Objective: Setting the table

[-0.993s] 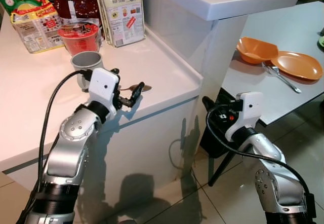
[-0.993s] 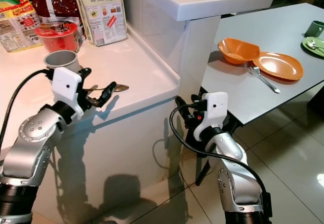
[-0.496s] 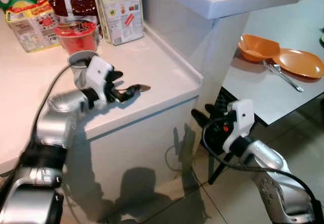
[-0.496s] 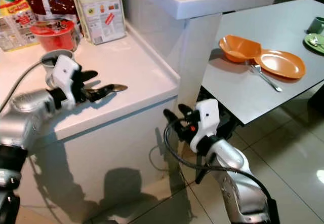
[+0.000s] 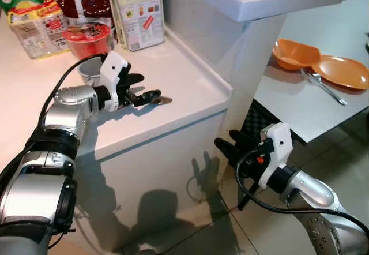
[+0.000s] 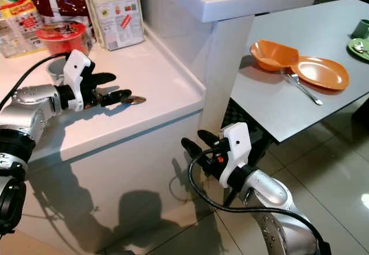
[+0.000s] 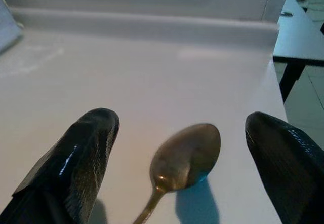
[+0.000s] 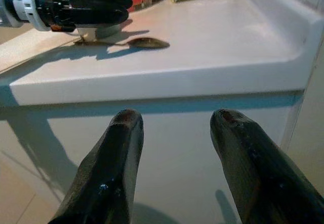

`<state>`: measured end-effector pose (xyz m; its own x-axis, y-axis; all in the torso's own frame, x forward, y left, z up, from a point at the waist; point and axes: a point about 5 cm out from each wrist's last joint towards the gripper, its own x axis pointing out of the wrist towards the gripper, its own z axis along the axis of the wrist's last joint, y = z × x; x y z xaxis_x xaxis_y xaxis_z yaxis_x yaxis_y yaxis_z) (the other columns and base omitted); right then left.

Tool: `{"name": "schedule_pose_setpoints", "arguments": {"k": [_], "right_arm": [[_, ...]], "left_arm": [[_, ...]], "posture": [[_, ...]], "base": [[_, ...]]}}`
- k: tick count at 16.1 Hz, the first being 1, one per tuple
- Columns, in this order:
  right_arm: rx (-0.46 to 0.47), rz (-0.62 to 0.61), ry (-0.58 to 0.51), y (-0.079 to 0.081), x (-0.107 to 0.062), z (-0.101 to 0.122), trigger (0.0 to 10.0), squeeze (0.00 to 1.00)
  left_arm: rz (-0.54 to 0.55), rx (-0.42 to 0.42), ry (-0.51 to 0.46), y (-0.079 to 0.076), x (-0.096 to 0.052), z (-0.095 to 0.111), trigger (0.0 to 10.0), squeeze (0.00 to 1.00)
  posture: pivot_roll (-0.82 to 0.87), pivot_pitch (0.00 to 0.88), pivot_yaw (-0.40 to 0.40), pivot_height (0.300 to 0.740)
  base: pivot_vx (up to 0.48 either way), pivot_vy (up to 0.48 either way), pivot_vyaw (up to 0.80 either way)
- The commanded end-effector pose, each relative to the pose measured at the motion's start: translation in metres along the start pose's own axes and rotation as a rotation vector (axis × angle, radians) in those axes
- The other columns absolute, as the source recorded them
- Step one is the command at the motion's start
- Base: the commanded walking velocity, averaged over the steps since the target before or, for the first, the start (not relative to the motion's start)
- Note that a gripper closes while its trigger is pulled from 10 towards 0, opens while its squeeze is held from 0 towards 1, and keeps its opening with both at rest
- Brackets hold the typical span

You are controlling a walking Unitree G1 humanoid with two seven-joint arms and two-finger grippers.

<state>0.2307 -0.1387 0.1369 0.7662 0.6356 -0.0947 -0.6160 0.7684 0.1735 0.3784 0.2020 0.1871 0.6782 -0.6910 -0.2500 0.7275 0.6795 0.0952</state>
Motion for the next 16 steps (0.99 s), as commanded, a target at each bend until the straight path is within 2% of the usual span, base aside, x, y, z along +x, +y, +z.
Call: {"name": "schedule_pose_setpoints", "arguments": {"k": [1,6,9,15,16], "right_arm": [[-0.012,0.015,-0.007,0.003,-0.005,0.006,10.0,0.0],[-0.002,0.013,0.019,0.006,-0.012,0.006,10.0,0.0],[0.007,0.013,0.031,0.006,-0.014,0.005,10.0,0.0],[0.018,0.013,0.046,0.001,-0.019,0.002,10.0,0.0],[0.019,0.016,0.048,0.002,-0.019,0.002,10.0,0.0]], "left_arm": [[-0.029,0.038,0.022,-0.001,0.004,0.003,10.0,1.0],[-0.096,0.041,0.026,-0.01,0.018,0.002,10.0,1.0],[-0.09,0.057,0.051,-0.016,0.025,-0.006,10.0,1.0],[0.014,0.065,0.096,-0.013,0.029,-0.014,10.0,0.98],[0.009,0.071,0.108,-0.014,0.029,-0.015,10.0,0.31]], "posture": [[-0.06,0.0,0.002,0.74],[-0.07,0.006,0.0,0.74],[-0.08,0.015,0.002,0.74],[-0.09,0.011,-0.001,0.74],[-0.09,0.011,-0.001,0.74]], "base": [[0.0,0.0,0.0],[0.0,0.0,0.0],[0.0,0.0,0.0],[0.0,0.0,0.0],[0.0,0.0,0.0]]}}
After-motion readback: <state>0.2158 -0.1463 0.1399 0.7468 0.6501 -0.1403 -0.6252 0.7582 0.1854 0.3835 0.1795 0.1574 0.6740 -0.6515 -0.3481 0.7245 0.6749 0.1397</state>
